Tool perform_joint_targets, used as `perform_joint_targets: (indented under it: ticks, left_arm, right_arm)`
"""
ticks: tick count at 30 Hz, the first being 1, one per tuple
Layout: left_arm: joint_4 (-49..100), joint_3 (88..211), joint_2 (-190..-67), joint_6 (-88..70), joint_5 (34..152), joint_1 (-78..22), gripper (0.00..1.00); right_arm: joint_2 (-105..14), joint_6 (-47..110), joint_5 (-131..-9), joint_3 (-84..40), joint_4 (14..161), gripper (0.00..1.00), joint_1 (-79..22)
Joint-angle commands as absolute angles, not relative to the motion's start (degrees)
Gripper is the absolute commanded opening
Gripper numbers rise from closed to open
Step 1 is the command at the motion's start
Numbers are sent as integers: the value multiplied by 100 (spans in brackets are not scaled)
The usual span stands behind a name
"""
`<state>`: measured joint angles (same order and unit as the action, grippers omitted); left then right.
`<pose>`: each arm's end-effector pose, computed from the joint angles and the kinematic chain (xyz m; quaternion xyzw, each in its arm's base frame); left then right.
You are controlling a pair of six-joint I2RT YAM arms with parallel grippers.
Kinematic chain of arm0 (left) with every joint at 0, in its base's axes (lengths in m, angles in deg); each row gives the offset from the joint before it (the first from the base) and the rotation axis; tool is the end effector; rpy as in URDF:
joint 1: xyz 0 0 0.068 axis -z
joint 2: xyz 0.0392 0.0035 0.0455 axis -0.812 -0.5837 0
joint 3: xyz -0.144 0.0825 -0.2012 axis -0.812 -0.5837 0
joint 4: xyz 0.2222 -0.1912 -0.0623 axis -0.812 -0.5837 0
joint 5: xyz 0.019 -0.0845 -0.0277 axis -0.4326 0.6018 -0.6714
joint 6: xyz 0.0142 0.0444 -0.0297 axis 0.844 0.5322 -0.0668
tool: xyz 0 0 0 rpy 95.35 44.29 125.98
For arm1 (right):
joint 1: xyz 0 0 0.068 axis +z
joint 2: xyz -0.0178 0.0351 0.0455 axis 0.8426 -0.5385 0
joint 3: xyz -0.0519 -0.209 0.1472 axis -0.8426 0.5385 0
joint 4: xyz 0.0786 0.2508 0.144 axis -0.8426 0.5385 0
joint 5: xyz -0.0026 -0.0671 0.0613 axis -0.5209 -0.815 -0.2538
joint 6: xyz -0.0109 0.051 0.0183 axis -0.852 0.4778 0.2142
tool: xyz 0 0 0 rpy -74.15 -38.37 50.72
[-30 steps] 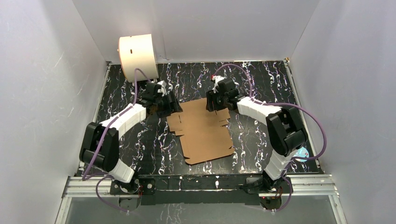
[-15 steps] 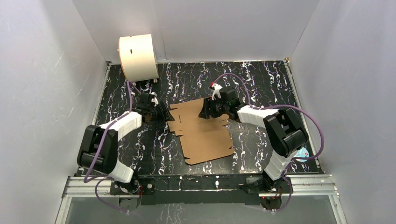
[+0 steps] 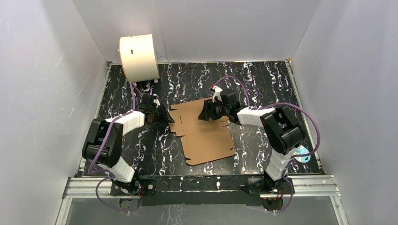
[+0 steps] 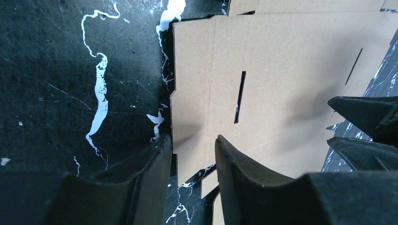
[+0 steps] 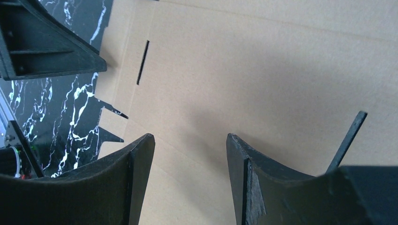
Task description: Fold the paper box
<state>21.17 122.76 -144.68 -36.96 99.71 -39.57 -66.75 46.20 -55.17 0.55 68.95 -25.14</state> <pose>0.3274 -0.0959 0.1180 -0.1510 0.9163 -0.2666 0.2579 0.3291 0.2245 0.1237 -0.1711 0.8445 0.3665 0.3511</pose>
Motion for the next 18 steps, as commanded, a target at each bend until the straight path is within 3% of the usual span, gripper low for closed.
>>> perform_joint_targets:
  ticks: [1, 7, 18]
  left_arm:
    - [2113, 12367, -14487, -3628, 10090, -3983, 33]
    - [1913, 12561, -14444, -3487, 9979, -3953, 20]
    - [954, 13298, -14589, -3004, 8910, -3418, 11]
  right_arm:
    - [-6831, 4694, -5505, 165, 6566, 67, -2499]
    - [-6892, 4651, -5741, 199, 6636, 67, -2419]
    - [-6963, 4681, -6332, 176, 6848, 68, -2147]
